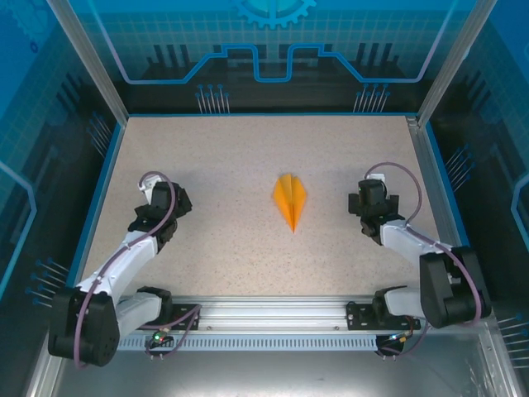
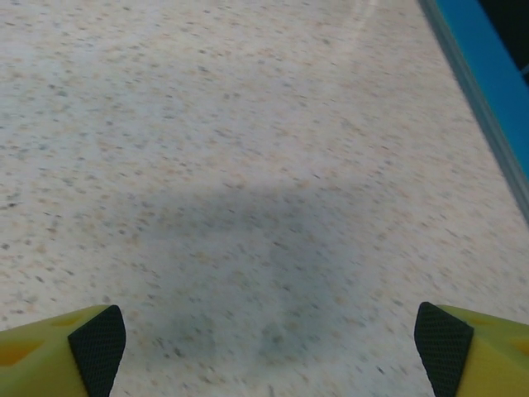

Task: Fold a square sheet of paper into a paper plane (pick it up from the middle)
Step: Reset both arms

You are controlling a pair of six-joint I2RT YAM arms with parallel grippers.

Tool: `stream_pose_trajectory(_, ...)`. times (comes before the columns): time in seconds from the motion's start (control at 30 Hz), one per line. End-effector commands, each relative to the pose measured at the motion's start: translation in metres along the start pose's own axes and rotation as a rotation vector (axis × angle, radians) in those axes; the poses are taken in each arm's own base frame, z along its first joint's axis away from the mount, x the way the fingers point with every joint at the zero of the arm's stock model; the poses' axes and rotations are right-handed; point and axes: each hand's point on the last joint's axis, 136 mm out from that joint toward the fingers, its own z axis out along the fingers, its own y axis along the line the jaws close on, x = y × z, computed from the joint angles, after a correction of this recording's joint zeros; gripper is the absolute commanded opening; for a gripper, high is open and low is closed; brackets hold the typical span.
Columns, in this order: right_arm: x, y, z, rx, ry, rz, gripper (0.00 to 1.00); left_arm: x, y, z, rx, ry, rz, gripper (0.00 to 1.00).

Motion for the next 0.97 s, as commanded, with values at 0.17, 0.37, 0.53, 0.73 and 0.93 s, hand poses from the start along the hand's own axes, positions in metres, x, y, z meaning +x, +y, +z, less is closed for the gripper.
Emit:
stream_pose_trajectory(0.17,-0.053,0.041,0.016,-0.291,-0.294,-0.007,0.92,-0.018,-0.026,0.041,0.106,-0.177,0.099,0.99)
stream_pose_trajectory(0.37,-0.043,0.052,0.009,-0.332,-0.356,-0.046,0.98,-0.022,-0.064,0.054,0.315,-0.258,0.149,0.99)
stream_pose_trajectory(0.53,-0.043,0.045,0.015,-0.320,-0.328,-0.013,0.99,-0.010,-0.065,0.058,0.367,-0.273,0.143,0.99)
stream_pose_trajectory(0.73,-0.044,0.046,0.015,-0.328,-0.329,-0.013,0.99,-0.011,-0.064,0.061,0.345,-0.261,0.145,0.99)
stream_pose_trajectory(0.93,-0.044,0.046,0.015,-0.329,-0.327,-0.011,0.99,-0.011,-0.065,0.061,0.323,-0.263,0.156,0.99)
